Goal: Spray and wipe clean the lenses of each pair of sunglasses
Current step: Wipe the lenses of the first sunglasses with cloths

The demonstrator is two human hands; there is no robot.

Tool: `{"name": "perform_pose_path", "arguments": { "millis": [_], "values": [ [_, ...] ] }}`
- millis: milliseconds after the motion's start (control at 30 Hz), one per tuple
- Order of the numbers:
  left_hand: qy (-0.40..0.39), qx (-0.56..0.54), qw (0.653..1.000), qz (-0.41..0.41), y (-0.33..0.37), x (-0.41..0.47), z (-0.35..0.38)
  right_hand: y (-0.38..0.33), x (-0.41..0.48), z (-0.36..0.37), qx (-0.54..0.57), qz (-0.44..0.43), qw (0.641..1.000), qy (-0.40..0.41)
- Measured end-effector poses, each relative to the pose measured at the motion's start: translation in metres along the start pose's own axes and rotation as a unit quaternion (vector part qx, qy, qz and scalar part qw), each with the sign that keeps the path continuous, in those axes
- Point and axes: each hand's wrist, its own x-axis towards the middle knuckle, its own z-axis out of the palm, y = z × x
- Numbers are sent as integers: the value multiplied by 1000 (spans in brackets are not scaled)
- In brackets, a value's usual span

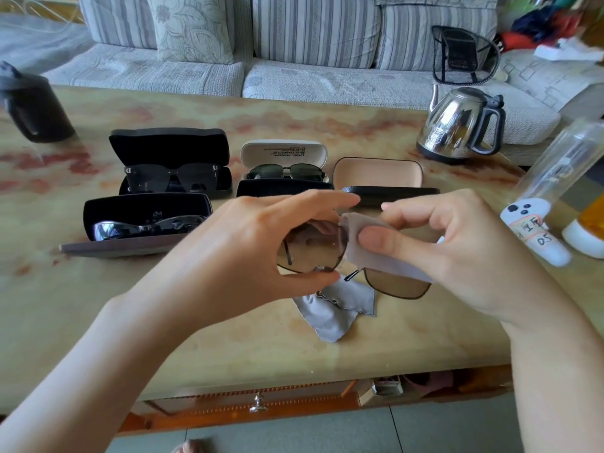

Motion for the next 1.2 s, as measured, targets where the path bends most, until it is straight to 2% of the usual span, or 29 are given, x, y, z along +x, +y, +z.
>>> {"name": "perform_pose_path", "arguments": {
  "millis": [267,433,667,800,1067,1200],
  "values": [
    [34,-4,999,8,-5,0,-6,13,-8,-19,76,40,996,9],
    [50,-15,999,-2,-5,1,-8,14,-11,-23,98,26,994,27],
    [55,-97,993,-47,-5,0,-9,22,-8,-20,161,-3,985,62],
    [53,-118,989,-75,-10,0,-8,23,-6,-16,152,-14,986,59],
    [74,-218,966,-120,-29,0,-11,21,-5,-18,233,-15,963,136],
    [75,-257,954,-134,-38,-2,-11,25,-5,-22,238,-3,961,144]
  ]
}}
